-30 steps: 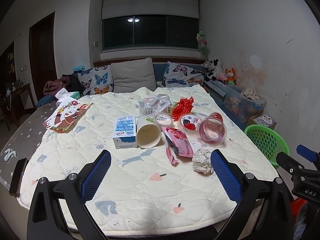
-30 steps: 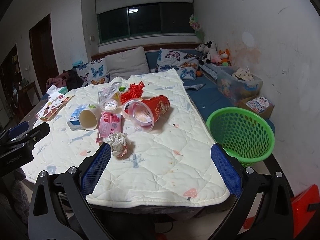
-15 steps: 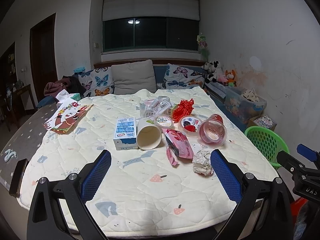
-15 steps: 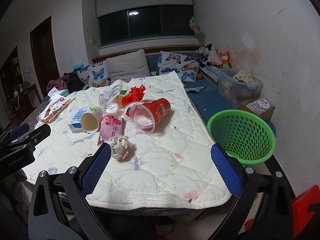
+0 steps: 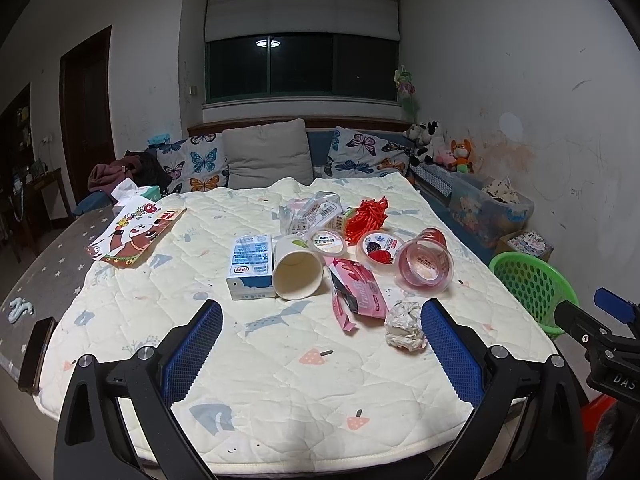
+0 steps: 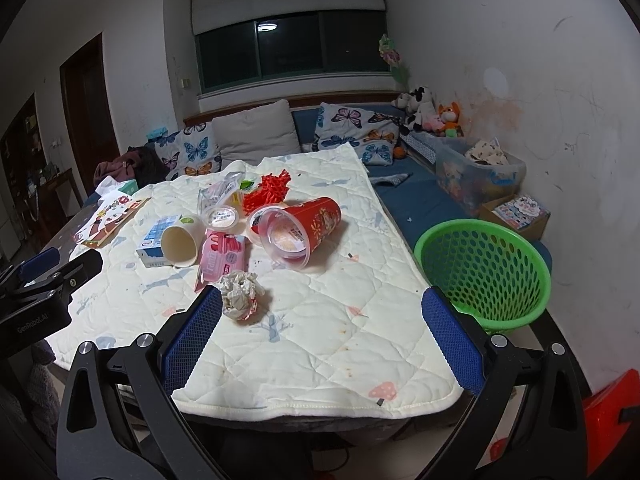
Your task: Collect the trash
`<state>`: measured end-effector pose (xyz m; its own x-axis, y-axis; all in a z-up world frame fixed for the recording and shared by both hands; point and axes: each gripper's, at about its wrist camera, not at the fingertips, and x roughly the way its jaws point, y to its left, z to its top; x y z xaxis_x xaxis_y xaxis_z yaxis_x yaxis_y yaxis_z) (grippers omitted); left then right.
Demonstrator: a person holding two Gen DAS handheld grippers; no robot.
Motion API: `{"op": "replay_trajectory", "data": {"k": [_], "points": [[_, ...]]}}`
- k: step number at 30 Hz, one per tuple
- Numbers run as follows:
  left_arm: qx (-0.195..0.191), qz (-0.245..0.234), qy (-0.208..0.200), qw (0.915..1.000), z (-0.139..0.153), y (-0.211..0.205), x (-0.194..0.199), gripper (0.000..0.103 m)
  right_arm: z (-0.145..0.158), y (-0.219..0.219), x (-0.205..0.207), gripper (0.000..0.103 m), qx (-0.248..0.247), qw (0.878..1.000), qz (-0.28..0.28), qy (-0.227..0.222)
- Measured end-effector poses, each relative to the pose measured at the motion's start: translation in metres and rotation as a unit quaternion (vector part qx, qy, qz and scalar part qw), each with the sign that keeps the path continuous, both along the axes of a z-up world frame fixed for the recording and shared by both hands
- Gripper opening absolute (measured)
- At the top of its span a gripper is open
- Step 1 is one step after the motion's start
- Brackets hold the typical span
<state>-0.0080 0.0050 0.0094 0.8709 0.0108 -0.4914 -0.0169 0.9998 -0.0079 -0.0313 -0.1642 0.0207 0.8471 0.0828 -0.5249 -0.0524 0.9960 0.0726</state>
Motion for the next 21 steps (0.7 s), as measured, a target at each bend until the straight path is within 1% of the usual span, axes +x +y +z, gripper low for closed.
{"op": "replay_trajectory", "data": {"k": [21], "points": [[-0.003,0.003,0.002,1.0000,-0.0022,0.0006,0.0030,0.097,0.0021,0.0018,0.0025,0.099,0.001,1.000,0.002,0.000]]}}
